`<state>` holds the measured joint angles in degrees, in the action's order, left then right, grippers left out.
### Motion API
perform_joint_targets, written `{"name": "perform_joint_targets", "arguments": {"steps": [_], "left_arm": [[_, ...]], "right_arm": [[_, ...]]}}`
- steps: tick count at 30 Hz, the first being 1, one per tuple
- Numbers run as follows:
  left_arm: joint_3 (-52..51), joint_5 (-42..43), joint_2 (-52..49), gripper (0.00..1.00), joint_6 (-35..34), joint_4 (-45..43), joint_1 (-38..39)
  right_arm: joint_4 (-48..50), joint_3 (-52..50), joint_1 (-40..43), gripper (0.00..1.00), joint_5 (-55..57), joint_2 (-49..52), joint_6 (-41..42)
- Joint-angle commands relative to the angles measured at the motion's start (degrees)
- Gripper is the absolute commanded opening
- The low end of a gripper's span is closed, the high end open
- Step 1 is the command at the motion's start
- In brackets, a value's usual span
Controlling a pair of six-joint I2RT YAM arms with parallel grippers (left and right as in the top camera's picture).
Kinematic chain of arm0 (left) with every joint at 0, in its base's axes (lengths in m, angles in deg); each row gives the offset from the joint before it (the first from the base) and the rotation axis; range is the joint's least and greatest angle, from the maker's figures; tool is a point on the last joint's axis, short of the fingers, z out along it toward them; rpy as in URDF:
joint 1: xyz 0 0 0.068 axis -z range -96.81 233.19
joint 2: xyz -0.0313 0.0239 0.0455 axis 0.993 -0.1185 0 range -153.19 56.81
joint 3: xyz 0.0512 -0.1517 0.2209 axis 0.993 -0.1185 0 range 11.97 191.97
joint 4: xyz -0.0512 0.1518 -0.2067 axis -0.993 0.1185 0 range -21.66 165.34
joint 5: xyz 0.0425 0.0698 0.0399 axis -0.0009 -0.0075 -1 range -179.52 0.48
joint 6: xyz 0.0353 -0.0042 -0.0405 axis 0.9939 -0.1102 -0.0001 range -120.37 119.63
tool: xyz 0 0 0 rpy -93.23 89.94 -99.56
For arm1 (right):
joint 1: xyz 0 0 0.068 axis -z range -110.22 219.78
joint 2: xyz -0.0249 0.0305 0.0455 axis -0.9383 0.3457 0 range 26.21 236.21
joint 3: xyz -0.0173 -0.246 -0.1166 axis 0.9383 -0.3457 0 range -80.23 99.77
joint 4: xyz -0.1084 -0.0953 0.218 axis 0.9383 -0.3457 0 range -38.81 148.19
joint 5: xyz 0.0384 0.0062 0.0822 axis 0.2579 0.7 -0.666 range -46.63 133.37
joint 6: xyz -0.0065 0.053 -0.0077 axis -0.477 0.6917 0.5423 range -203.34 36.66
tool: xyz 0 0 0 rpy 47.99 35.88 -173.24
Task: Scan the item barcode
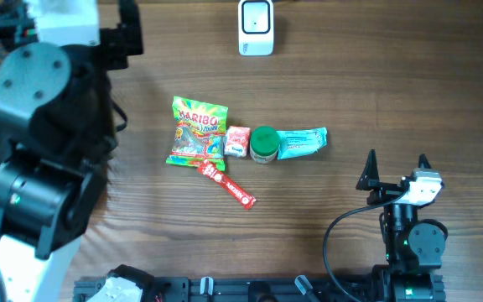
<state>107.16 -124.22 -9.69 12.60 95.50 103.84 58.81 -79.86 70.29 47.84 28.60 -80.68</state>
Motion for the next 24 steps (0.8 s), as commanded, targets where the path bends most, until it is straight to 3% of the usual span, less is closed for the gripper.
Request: {"name": "perform_joint_targets", "arguments": {"steps": [1,4,6,8,11,13,16,21,24], "left_arm": [[-2.0,6.2,7.4,1.0,-9.3,2.3,-5.8],[-5.9,15.6,15.0,1.0,-12.2,2.9,-12.9],[-7.7,18.8,19.2,1.0,-12.3,2.7,-16.8],[-8.9,22.6,23.3,1.0,-13.2,2.7,-20.5],[-9.1,29.4,29.3,1.0,-16.5,4.4,-25.2],[-9.1,32.4,32.2,1.0,-16.5,5.2,-26.9],[-9.1,34.1,36.0,1.0,-16.5,7.4,-27.2],[-9.1,34.1,40.3,1.0,-16.5,7.6,-19.9],[-9.1,35.5,44.5,1.0,-16.5,9.1,-17.9]], "right_arm": [[0.2,0.0,-0.1,1.0,-0.7,-0.2,-0.8],[0.2,0.0,-0.1,1.0,-0.7,-0.2,-1.0],[0.0,0.0,-0.1,1.0,-4.1,-0.2,3.3],[-0.5,0.0,-0.1,1.0,-9.9,-0.2,13.1],[0.6,0.0,-0.1,1.0,-20.7,0.0,34.8],[1.0,0.0,-0.1,0.99,-25.7,0.1,42.1],[1.3,0.0,-0.1,1.0,-33.6,0.1,50.3],[1.3,0.0,-0.1,1.0,-40.5,0.1,61.7],[1.4,0.0,-0.1,1.0,-45.0,0.1,61.5]]}}
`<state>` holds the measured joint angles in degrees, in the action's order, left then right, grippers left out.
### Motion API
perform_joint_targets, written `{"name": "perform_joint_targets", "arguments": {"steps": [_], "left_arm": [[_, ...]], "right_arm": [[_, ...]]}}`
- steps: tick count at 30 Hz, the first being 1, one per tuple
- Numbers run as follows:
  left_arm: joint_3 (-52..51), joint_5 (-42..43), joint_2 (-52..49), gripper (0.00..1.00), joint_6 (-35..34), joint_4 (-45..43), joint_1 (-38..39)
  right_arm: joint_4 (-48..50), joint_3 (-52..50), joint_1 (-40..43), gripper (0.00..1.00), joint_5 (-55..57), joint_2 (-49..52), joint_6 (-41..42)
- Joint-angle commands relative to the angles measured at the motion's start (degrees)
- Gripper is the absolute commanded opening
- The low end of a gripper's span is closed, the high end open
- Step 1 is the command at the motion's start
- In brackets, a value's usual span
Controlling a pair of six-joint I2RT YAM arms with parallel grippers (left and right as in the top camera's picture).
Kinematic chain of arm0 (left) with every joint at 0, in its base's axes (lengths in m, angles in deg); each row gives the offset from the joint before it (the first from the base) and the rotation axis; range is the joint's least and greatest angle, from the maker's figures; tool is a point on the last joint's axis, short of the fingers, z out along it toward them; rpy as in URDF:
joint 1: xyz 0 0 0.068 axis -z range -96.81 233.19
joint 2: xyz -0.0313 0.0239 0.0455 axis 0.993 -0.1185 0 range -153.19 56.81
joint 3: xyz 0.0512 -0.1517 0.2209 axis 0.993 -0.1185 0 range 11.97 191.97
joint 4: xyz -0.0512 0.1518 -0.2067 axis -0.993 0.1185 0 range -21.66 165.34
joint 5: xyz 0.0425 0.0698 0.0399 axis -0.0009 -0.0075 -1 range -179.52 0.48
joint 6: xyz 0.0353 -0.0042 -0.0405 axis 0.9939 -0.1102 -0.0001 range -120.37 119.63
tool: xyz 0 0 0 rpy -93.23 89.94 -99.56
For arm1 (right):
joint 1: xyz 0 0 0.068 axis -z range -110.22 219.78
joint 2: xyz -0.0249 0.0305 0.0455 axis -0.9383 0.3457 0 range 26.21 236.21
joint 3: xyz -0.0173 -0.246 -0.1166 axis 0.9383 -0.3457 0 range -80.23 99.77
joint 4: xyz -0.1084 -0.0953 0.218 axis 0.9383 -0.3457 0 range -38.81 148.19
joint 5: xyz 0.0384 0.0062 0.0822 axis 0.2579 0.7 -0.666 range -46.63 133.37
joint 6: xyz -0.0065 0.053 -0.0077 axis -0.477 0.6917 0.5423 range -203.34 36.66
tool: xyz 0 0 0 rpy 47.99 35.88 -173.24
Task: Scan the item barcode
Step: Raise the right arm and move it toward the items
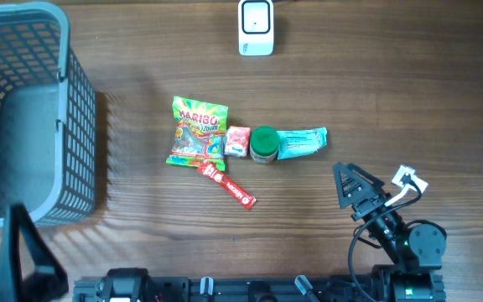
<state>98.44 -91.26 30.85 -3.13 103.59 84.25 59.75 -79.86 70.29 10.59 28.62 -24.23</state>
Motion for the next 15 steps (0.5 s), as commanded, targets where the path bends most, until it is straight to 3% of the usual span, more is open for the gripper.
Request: {"name": "perform_joint_targets", "arguments": {"steps": [1,6,15], "left_arm": [[-0.4,4.2,5.9,1.0,-0.7,1.8,1.7],[-0.4,11.5,16.2,1.0,-0.7,5.4,3.7],[0.2,12.4,25.7,1.0,0.9,10.3,8.2]], "right_arm": [[0.5,0.0,-0.1,1.0,-9.2,0.1,4.7],[-3.6,4.6,-0.1,0.99,-11.0,0.1,2.2],[-44.1,34.3,-0.1,0.99,2.6,9.8,-18.5]]}}
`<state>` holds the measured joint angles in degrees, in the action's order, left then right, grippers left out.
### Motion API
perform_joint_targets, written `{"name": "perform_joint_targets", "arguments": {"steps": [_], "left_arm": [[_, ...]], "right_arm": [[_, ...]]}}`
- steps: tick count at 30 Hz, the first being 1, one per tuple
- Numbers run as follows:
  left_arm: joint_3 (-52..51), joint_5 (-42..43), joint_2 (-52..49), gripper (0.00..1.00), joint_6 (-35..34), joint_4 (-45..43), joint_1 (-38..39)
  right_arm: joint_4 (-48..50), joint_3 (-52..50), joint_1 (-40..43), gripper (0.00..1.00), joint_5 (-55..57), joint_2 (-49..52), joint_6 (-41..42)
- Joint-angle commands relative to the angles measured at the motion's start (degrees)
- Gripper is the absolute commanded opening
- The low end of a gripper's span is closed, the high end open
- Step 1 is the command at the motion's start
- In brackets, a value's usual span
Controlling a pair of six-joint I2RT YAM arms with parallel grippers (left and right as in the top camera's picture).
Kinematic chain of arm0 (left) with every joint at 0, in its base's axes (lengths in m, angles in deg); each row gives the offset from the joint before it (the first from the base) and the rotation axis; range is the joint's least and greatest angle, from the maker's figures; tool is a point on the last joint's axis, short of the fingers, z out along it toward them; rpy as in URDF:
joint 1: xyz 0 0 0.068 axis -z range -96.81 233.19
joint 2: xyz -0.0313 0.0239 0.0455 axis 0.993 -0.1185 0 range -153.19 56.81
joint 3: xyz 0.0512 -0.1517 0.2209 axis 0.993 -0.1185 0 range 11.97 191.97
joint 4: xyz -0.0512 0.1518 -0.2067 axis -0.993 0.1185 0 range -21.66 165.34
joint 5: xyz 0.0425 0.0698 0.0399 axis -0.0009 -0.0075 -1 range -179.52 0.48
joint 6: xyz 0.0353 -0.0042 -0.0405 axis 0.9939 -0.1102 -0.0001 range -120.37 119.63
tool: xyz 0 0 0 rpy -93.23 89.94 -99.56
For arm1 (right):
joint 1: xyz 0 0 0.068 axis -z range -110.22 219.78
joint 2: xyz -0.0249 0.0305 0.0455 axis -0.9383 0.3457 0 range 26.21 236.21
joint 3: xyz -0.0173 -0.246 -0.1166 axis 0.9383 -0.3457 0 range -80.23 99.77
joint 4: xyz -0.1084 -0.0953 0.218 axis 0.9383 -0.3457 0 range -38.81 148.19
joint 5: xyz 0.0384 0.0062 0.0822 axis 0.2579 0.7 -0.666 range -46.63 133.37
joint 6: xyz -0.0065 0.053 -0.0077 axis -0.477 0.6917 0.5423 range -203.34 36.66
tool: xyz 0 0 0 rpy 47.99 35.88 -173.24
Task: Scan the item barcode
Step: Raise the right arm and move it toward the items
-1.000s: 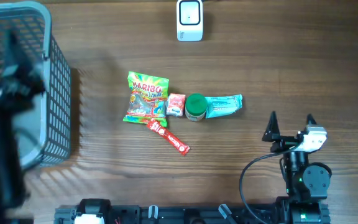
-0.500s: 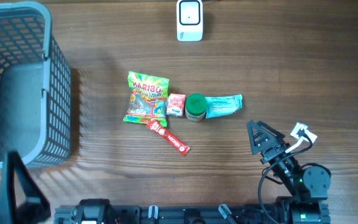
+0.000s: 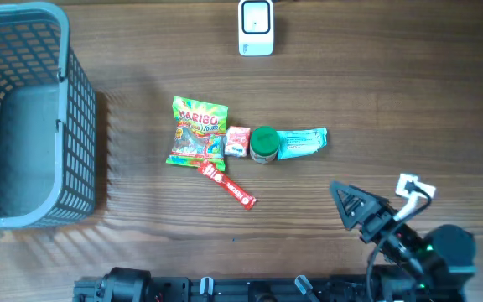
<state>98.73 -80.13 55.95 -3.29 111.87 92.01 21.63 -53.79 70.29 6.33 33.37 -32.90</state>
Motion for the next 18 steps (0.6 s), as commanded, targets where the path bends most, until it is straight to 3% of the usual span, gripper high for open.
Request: {"name": "perform_joint_targets", "arguments": {"steps": [1,6,12,16,18], "left_arm": [[-0.3,1.2,0.6,1.0,1.2,2.6,0.4],[-2.8,-1.2,0.6,1.0,7.7,0.3,-0.1],[-8.0,-16.8,0.5,1.0,7.3,-14.6,0.0],[-16.6,-19.2,0.5,1.0,7.0,-30.1,0.0],[-20.4,-21.1,0.5,1.0,7.0,-32.9,0.0]], "right_arm": [[-8.6,11.2,-0.1,0.99,7.8,7.6,-11.7],[-12.2,24.5,-0.1,1.0,8.7,21.1,-18.0],[-21.0,37.4,-0.1,0.99,16.7,37.0,-19.7],[-23.2,43.6,-1.2,0.99,16.9,45.9,-20.4],[-24.6,46.6,-2.8,1.0,18.2,49.9,-20.4]]}}
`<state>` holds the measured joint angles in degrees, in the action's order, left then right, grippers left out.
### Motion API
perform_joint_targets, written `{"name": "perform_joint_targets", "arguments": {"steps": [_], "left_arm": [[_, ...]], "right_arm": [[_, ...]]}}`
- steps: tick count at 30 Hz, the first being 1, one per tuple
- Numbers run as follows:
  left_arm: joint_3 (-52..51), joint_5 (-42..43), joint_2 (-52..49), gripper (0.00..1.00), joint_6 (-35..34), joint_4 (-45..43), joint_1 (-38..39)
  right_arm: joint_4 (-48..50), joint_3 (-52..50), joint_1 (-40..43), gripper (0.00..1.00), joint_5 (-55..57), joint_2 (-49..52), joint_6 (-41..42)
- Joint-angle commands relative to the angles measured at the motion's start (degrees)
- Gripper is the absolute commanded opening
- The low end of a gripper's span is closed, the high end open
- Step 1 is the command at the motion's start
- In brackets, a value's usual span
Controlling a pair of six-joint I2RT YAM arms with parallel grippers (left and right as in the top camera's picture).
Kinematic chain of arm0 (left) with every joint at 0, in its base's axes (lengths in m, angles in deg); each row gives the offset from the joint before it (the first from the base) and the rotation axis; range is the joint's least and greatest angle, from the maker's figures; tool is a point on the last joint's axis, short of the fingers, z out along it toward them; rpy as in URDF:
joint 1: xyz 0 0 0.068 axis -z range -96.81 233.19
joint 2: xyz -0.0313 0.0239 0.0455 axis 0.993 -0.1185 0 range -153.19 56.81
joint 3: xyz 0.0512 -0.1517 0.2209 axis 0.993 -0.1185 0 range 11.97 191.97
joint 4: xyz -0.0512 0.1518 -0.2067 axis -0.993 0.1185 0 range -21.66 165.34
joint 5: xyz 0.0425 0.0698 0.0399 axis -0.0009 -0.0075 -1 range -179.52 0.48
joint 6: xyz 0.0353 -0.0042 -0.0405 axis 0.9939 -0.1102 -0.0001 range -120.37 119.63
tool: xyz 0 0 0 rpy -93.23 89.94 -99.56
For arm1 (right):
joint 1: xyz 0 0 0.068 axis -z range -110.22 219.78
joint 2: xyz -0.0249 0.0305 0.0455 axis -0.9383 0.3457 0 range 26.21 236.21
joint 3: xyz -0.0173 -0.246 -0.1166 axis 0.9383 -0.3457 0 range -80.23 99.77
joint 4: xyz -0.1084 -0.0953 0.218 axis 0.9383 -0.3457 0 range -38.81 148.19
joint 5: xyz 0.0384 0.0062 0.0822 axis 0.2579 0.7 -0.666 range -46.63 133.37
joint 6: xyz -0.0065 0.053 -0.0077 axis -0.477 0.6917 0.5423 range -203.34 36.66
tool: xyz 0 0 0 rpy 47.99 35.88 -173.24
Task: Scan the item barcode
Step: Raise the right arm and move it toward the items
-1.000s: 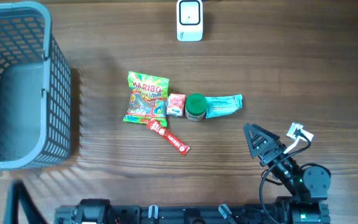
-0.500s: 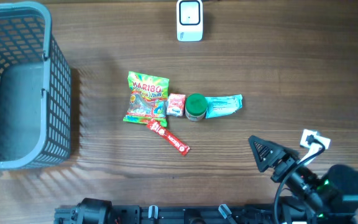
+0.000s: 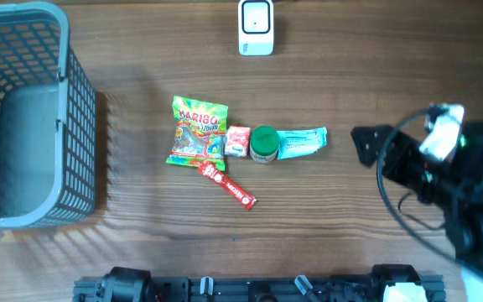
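Five items lie in a row at the table's middle: a Haribo bag, a small red-and-white sweet, a green round tub, a teal packet and a red stick pack. The white scanner stands at the far edge. My right gripper points left, just right of the teal packet and apart from it, with nothing seen in it; its fingers merge into one dark shape. The left gripper is out of view.
A grey mesh basket fills the left side of the table. The right arm's bulk and cable cover the right edge. Bare wood lies between the items and the scanner.
The right arm has moved from the front right corner to farther back, its gripper now level with the row of items beside the teal packet. The items have not moved.
At first the left arm loomed over the left side, hiding the basket, and the right gripper stood open at the front right. Then only a part of the left arm showed at the front left corner, later none. The right gripper turned leftward and now sits beside the teal packet.
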<state>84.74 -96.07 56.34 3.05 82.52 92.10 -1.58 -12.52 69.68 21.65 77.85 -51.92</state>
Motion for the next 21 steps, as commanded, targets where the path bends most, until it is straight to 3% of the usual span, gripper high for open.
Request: {"name": "perform_joint_targets", "arguments": {"steps": [1,8,13,21], "left_arm": [[-7.8,-5.8,0.1,1.0,0.6,-3.2,-0.1],[-22.5,-5.2,0.0,1.0,-1.3,5.0,-0.1],[-33.9,1.3,0.0,1.0,-1.6,6.7,-0.1],[-50.0,1.9,0.0,1.0,-11.3,7.1,-0.1]], "right_arm": [[-2.0,6.6,-3.3,1.0,3.9,7.1,-1.4],[-2.8,10.9,-15.5,1.0,12.9,15.4,-1.2],[-0.9,10.8,-23.3,1.0,18.1,17.7,-1.3],[1.9,10.8,-28.7,0.99,20.5,22.6,-2.9]]}}
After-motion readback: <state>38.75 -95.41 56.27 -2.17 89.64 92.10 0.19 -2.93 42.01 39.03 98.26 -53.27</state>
